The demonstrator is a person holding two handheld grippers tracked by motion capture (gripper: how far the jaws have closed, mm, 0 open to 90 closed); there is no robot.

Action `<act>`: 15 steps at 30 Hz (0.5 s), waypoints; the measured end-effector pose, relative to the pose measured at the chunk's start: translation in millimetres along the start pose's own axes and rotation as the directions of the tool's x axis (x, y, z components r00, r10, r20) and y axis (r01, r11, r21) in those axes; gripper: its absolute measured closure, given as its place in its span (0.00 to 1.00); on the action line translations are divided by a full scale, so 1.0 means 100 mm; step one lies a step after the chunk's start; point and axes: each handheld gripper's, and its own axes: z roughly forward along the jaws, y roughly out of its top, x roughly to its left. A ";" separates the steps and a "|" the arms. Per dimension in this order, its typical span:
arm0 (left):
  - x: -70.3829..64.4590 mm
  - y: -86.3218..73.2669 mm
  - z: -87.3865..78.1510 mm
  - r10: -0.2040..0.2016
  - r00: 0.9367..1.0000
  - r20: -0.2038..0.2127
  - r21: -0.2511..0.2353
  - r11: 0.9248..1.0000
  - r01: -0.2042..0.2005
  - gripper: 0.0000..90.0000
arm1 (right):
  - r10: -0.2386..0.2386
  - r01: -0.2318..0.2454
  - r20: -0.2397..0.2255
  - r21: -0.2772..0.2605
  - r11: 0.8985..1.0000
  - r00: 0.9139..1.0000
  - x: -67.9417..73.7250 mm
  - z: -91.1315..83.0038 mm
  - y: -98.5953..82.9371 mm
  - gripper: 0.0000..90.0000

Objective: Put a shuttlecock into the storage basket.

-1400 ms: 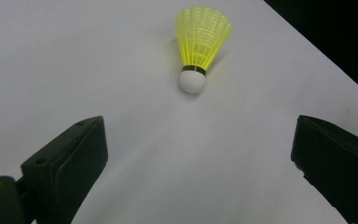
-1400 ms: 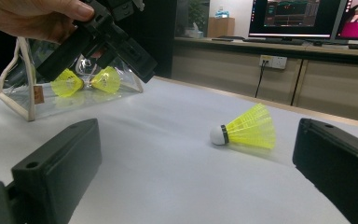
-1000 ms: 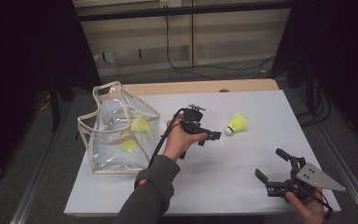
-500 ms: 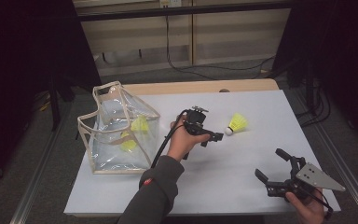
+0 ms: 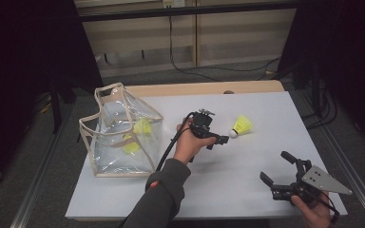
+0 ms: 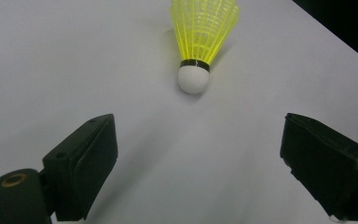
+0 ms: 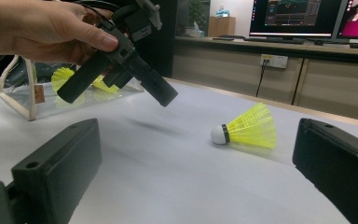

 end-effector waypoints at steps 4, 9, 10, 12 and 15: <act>0.00 0.00 0.04 0.006 1.000 -0.002 -0.003 1.000 -0.006 0.15 | 0.001 -0.001 -0.001 0.000 1.000 1.000 0.00 0.00 0.00 0.01; 0.01 0.00 0.08 0.020 1.000 -0.008 -0.004 1.000 -0.020 0.16 | 0.000 0.000 0.000 0.000 1.000 1.000 0.00 0.00 0.00 0.01; 0.00 0.00 0.09 0.019 1.000 -0.010 -0.005 1.000 -0.019 0.17 | -0.001 0.001 0.000 -0.001 1.000 1.000 0.00 0.00 0.00 0.01; 0.01 0.00 0.11 0.028 0.999 -0.015 -0.001 1.000 -0.028 0.18 | 0.001 -0.001 0.000 0.000 1.000 1.000 0.00 0.00 0.00 0.01; 0.02 0.00 0.13 0.030 0.999 -0.018 -0.003 1.000 -0.030 0.20 | -0.001 0.001 0.001 -0.001 1.000 1.000 0.00 0.00 0.00 0.01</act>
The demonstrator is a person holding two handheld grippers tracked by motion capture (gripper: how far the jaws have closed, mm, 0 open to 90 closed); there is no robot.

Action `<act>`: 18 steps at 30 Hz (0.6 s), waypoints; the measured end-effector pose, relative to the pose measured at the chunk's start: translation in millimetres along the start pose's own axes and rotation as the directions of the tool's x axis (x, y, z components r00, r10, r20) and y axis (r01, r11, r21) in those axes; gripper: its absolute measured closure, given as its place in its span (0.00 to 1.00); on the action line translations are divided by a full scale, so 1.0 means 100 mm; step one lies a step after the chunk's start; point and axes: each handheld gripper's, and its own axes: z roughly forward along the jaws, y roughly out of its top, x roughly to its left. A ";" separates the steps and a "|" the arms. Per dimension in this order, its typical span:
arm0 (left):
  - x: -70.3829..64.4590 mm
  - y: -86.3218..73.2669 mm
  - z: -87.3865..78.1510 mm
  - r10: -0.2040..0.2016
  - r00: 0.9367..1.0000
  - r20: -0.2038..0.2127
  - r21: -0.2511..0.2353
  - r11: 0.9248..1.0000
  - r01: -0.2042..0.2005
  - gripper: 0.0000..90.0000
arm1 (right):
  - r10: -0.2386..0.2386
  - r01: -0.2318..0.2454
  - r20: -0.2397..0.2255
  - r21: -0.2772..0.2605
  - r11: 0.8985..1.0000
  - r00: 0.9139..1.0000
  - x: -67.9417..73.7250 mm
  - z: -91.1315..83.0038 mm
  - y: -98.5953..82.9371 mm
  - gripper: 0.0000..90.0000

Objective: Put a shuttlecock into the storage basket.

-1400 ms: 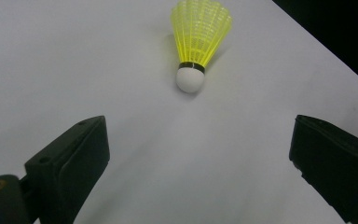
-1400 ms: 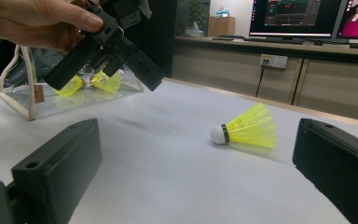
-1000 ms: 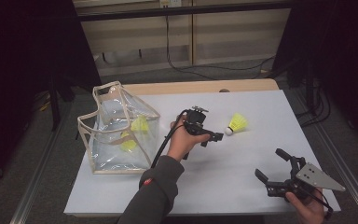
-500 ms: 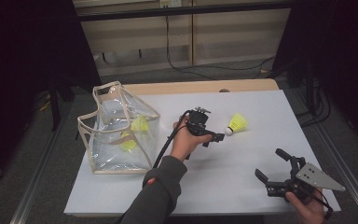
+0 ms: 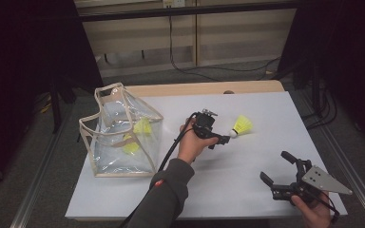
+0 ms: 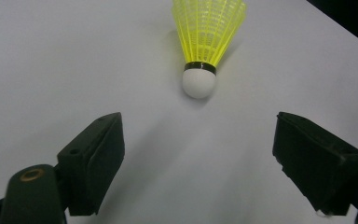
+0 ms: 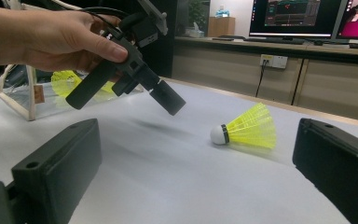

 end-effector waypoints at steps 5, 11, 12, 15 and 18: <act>0.01 0.00 0.03 0.016 1.000 -0.013 0.003 1.000 -0.016 0.23 | 0.000 0.000 0.000 -0.001 1.000 1.000 0.00 0.00 0.00 0.01; 0.02 0.00 0.06 0.026 0.999 -0.022 0.003 1.000 -0.026 0.28 | -0.001 0.001 0.000 -0.001 1.000 1.000 0.00 0.00 0.00 0.01; 0.03 0.01 0.07 0.027 0.999 -0.020 0.004 1.000 -0.027 0.29 | -0.001 0.001 0.000 -0.001 1.000 1.000 0.00 0.00 0.00 0.01; 0.02 0.00 0.09 0.039 0.999 -0.004 0.006 0.999 -0.038 0.32 | 0.001 -0.001 0.001 -0.002 1.000 1.000 0.00 0.00 0.00 0.01; 0.02 0.01 0.12 0.044 0.999 0.003 0.002 0.999 -0.044 0.35 | -0.001 0.001 0.000 -0.001 1.000 1.000 0.00 0.00 0.00 0.01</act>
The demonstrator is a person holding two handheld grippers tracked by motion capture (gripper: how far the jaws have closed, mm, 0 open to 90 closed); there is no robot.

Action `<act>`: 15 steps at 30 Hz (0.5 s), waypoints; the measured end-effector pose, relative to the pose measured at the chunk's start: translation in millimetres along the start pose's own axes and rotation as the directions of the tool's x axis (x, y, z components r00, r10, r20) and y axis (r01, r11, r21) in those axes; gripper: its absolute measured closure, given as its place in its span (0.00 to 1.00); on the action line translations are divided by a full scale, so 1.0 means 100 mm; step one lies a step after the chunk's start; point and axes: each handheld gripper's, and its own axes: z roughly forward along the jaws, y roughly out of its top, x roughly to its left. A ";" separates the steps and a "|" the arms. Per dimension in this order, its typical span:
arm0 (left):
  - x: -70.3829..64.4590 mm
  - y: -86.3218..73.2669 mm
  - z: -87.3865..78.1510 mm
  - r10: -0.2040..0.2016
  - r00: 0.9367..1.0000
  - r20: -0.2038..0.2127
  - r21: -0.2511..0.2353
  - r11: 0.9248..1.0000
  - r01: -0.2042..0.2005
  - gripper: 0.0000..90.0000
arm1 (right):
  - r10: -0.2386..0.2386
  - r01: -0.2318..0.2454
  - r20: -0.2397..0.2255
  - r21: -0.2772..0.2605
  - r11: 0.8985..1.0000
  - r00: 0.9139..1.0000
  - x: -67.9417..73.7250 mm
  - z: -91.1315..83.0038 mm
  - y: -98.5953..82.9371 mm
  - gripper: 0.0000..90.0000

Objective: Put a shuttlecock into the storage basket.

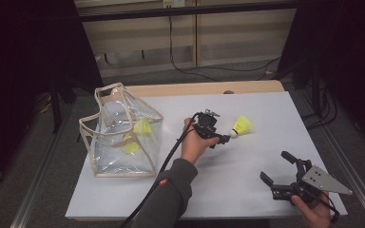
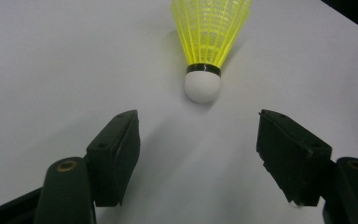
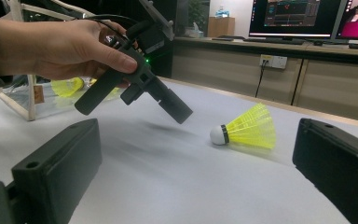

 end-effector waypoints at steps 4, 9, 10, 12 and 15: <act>-0.01 0.01 0.04 -0.001 1.000 0.008 0.005 1.000 0.001 0.37 | 0.002 -0.002 0.002 -0.002 1.000 1.000 0.00 0.00 0.00 0.01; -0.03 0.04 0.09 0.009 1.000 0.003 0.004 1.000 -0.009 0.40 | 0.002 -0.002 0.003 -0.002 1.000 1.000 0.00 0.00 0.00 0.01; -0.04 0.04 0.10 0.013 1.000 0.006 0.002 1.000 -0.013 0.41 | 0.003 -0.003 0.003 -0.002 1.000 1.000 0.00 0.00 0.00 0.01; -0.04 0.04 0.13 0.022 1.000 0.006 -0.004 1.000 -0.022 0.43 | 0.003 -0.003 0.002 -0.001 1.000 1.000 0.00 0.00 0.00 0.01; -0.05 0.05 0.16 0.033 0.999 0.003 -0.003 0.999 -0.032 0.46 | 0.004 -0.004 0.003 -0.002 1.000 1.000 0.00 0.00 0.00 0.01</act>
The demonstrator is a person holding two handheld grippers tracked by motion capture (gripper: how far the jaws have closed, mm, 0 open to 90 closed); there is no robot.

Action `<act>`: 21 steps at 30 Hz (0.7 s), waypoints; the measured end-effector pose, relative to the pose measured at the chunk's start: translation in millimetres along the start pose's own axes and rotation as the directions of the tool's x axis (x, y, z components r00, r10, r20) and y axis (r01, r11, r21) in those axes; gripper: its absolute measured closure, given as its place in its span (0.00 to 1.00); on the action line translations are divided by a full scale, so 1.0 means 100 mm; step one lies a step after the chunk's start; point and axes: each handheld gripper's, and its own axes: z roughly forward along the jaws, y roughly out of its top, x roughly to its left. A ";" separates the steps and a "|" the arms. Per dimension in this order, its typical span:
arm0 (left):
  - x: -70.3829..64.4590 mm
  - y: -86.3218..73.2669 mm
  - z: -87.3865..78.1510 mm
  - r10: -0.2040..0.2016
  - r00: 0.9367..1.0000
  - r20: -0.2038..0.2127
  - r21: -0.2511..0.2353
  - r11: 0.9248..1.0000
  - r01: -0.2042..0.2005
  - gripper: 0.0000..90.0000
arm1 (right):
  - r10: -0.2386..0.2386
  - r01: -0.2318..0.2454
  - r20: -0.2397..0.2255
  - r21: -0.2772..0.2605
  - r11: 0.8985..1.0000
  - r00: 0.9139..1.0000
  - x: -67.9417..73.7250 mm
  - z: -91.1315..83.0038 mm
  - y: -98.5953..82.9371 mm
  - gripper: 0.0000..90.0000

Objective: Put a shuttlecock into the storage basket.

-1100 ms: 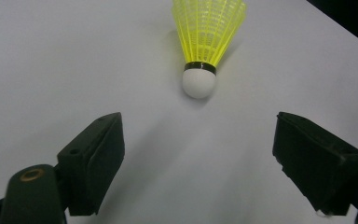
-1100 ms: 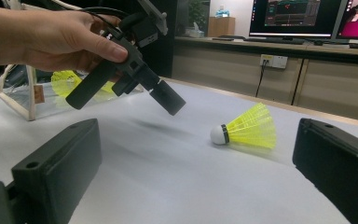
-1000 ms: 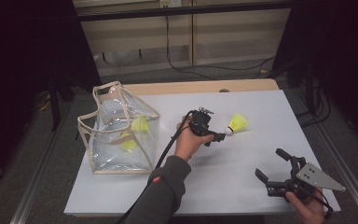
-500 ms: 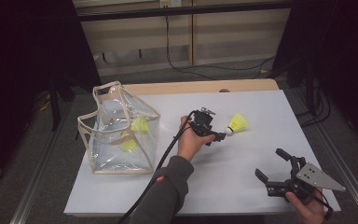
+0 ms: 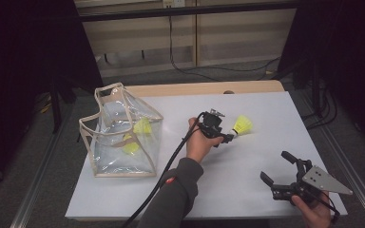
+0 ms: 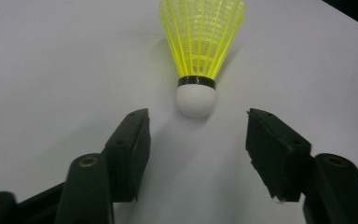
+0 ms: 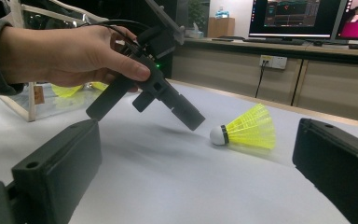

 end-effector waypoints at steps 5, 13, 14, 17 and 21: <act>0.01 0.01 0.05 0.020 1.000 0.001 -0.010 1.000 -0.020 0.48 | -0.001 0.001 0.001 -0.002 1.000 1.000 0.00 0.00 0.00 0.01; 0.01 0.02 0.09 0.028 1.000 -0.001 -0.019 0.999 -0.028 0.52 | -0.001 0.001 0.001 -0.001 1.000 1.000 -0.01 0.00 0.00 0.01; 0.01 0.02 0.09 0.029 1.000 0.000 -0.018 0.999 -0.029 0.52 | -0.001 0.001 0.001 -0.001 1.000 1.000 -0.01 0.00 0.00 0.01; 0.01 0.01 0.12 0.028 1.000 -0.004 -0.021 0.999 -0.028 0.52 | 0.000 0.000 0.000 -0.003 1.000 1.000 -0.01 0.00 0.00 0.01; 0.00 0.01 0.15 0.031 1.000 -0.001 -0.021 0.999 -0.031 0.53 | 0.000 0.000 0.001 -0.002 1.000 1.000 -0.01 0.00 0.00 0.01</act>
